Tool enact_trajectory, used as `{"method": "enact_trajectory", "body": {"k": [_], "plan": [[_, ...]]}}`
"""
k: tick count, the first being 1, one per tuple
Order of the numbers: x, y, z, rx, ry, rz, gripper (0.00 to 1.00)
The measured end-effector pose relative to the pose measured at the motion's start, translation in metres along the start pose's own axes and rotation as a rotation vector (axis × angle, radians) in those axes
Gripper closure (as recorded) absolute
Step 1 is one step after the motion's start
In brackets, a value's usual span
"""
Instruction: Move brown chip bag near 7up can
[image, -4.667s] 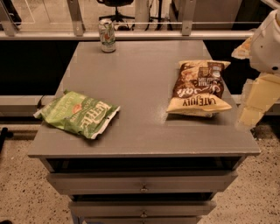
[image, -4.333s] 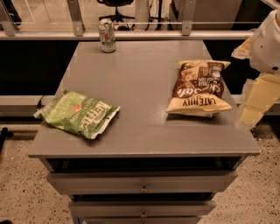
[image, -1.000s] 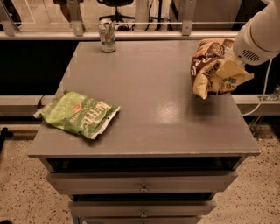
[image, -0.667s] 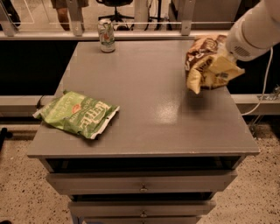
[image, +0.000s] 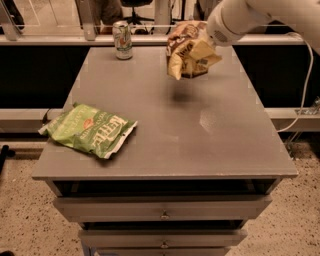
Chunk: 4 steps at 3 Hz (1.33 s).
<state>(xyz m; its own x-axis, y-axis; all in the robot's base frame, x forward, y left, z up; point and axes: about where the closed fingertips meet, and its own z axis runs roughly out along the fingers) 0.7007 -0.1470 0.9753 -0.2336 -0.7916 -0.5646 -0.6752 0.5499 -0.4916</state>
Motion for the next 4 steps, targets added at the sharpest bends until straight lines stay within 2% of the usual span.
{"method": "enact_trajectory", "body": {"k": [1, 2, 4], "plan": [[-0.037, 0.0, 0.04, -0.039, -0.064, 0.013, 1.0], [-0.059, 0.003, 0.076, -0.08, -0.106, 0.042, 1.0], [-0.094, 0.01, 0.123, -0.13, -0.164, 0.056, 1.0]]}}
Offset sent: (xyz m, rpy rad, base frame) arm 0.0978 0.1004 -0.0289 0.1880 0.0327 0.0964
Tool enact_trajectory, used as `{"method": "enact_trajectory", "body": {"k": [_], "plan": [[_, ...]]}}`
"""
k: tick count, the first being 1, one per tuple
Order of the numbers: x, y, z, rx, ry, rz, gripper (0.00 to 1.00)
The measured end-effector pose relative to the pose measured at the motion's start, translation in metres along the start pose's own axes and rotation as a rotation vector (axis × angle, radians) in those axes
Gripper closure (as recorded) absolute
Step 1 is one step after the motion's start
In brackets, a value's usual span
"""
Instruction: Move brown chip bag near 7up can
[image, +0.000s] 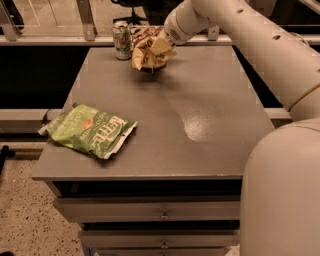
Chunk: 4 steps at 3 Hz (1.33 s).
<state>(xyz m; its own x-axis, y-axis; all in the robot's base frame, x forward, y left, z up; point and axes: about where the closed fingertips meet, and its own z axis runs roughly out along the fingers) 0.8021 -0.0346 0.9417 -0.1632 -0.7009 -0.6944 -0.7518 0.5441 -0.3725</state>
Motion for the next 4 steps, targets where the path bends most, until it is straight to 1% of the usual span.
{"method": "enact_trajectory", "body": {"k": [1, 2, 3, 4], "plan": [[-0.004, -0.002, 0.021, -0.012, -0.017, 0.005, 1.0], [-0.002, -0.006, 0.038, -0.021, -0.031, 0.009, 0.82], [-0.003, -0.01, 0.05, -0.026, -0.054, -0.003, 0.59], [-0.004, -0.017, 0.057, -0.019, -0.067, -0.018, 0.36]]}}
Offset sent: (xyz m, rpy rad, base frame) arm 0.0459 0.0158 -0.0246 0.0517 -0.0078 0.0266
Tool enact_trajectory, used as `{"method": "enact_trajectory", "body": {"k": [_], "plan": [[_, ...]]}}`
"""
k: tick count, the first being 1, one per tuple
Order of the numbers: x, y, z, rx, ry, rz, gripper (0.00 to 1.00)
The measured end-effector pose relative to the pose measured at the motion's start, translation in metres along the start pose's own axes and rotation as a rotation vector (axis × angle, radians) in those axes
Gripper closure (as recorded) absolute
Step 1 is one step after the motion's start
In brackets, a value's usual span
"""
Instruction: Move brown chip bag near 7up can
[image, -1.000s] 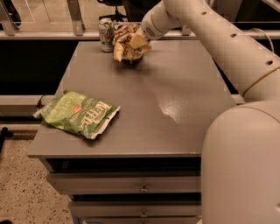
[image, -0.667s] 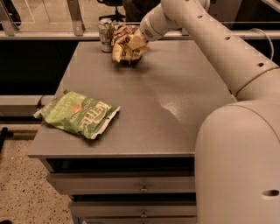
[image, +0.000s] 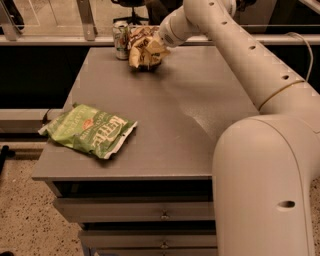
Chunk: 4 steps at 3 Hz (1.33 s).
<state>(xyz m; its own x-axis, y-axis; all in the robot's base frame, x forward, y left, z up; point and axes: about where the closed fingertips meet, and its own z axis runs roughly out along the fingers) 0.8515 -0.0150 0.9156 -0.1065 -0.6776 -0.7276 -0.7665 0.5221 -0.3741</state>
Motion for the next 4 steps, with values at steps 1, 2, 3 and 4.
{"method": "enact_trajectory", "body": {"k": [1, 2, 3, 4], "plan": [[0.0, -0.009, 0.0, 0.011, -0.013, -0.009, 0.05], [0.001, -0.012, -0.003, 0.016, -0.017, -0.01, 0.0], [0.014, -0.024, -0.043, 0.031, -0.043, 0.007, 0.0], [0.033, -0.038, -0.108, 0.03, -0.087, 0.017, 0.0]]}}
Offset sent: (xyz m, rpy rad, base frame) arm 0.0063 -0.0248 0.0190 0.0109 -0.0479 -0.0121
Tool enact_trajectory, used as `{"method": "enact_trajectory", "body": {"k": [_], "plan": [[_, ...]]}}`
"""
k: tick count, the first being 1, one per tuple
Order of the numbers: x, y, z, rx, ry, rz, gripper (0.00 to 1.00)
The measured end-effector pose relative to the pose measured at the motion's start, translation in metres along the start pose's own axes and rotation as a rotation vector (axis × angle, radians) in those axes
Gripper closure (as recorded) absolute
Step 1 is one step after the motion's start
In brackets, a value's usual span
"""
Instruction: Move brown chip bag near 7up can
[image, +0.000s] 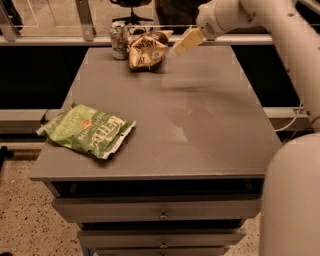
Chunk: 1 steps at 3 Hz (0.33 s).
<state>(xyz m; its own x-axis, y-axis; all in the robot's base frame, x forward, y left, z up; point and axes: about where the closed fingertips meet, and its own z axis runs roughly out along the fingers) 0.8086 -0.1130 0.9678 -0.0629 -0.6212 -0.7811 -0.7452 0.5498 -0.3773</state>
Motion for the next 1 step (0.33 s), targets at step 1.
{"method": "enact_trajectory", "body": {"k": [1], "plan": [[0.0284, -0.02, -0.0672, 0.026, 0.006, 0.029, 0.0]]}}
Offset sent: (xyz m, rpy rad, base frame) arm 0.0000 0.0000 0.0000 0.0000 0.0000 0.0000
